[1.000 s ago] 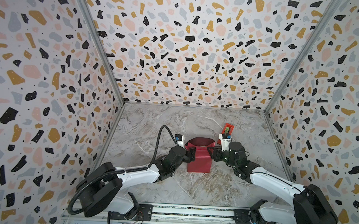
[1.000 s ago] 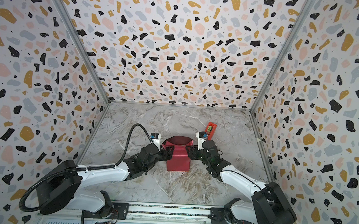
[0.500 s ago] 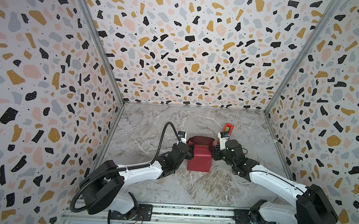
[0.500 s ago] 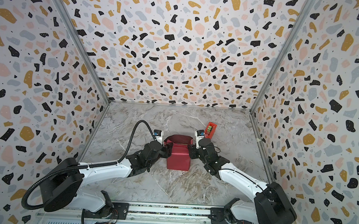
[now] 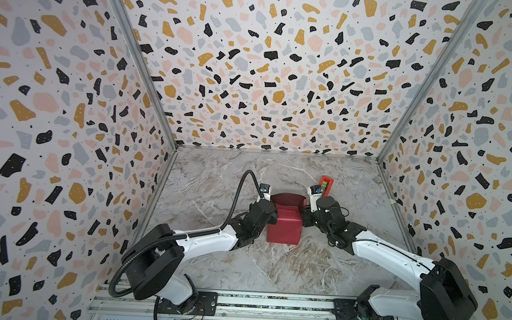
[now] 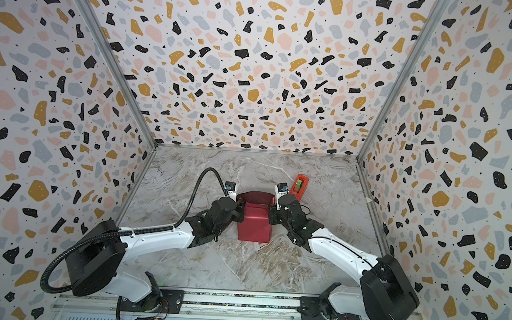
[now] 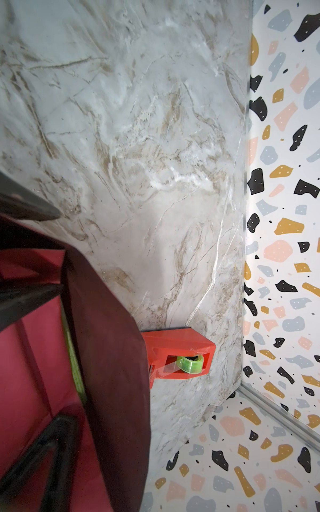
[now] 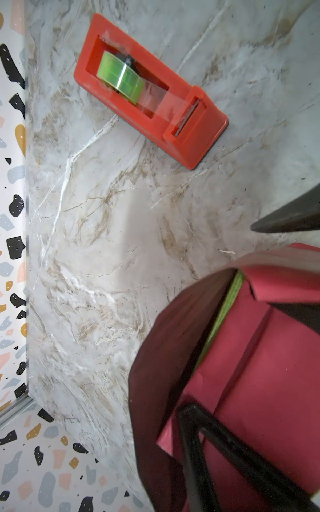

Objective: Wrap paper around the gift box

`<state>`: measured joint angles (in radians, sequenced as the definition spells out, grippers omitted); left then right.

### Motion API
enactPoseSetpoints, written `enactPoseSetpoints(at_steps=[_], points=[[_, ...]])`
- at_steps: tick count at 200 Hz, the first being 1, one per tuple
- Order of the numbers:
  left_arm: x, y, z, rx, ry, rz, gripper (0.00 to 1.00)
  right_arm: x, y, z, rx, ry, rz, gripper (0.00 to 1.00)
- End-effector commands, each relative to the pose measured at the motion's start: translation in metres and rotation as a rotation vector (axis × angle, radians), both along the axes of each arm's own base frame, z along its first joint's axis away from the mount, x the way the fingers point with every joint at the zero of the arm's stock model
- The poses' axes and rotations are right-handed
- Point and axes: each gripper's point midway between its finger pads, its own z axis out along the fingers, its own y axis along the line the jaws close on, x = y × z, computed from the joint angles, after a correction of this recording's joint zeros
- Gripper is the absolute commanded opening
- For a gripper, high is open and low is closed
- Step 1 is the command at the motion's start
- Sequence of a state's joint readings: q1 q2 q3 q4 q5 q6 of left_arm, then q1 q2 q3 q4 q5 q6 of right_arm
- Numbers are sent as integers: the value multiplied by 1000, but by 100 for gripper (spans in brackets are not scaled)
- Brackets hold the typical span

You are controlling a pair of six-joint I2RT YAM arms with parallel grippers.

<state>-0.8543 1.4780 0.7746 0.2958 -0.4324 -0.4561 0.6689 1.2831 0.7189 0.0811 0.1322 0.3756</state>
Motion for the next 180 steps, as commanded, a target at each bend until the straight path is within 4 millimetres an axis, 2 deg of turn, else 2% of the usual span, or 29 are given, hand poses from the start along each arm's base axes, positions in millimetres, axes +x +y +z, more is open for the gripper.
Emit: enactPoseSetpoints(at_steps=[1, 32, 59, 102, 152, 168, 180], points=[[6, 3, 5, 43, -23, 21, 35, 1, -8, -2, -59, 16, -30, 32], [10, -1, 11, 52, -38, 16, 34, -2, -6, -9, -58, 31, -21, 31], [10, -3, 4, 55, -25, 8, 27, -3, -7, -8, -56, 29, -19, 30], [11, -7, 3, 50, -20, 1, 14, -1, -4, -1, -44, 18, -13, 32], [9, -9, -3, 43, -8, -5, 8, 10, 2, 20, -21, -7, -34, 41], [8, -10, -4, 40, -5, -5, 5, 13, 1, 22, -25, -3, -49, 41], [8, -11, -4, 37, -4, -9, 3, 14, 2, 20, -29, 6, -53, 37]])
